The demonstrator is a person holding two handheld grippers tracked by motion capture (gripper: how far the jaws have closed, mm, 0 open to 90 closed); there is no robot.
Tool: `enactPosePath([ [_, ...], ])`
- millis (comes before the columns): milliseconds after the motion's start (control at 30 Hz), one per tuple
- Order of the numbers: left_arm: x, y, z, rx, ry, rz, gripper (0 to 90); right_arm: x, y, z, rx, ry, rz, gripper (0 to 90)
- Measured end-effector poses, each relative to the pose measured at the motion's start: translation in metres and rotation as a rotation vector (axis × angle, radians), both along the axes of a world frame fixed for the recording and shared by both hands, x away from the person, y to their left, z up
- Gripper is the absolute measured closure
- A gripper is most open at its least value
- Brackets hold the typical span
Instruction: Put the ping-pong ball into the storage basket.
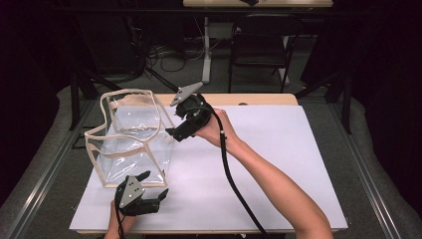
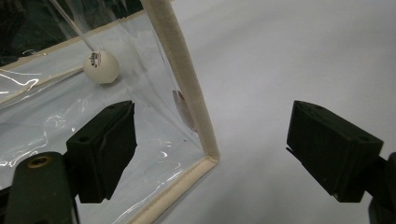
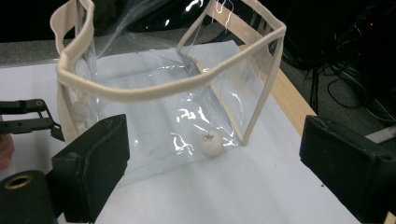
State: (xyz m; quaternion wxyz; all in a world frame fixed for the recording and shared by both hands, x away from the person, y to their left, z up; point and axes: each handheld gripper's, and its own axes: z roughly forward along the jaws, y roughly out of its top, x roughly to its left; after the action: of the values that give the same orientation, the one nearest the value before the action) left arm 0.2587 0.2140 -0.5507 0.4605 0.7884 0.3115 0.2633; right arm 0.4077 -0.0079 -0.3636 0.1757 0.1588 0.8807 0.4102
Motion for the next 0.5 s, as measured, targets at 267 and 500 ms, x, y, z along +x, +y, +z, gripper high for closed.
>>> enactPosePath([
  [267,0.0,0.0,0.0,-0.001,0.0,-0.001,16.0,-0.001,-0.019,-0.01,-0.005,0.009,-0.022,7.0],
  [500,0.0,-0.001,0.0,-0.001,0.003,-0.002,16.0,-0.002,-0.034,-0.022,-0.017,0.021,-0.043,5.5],
])
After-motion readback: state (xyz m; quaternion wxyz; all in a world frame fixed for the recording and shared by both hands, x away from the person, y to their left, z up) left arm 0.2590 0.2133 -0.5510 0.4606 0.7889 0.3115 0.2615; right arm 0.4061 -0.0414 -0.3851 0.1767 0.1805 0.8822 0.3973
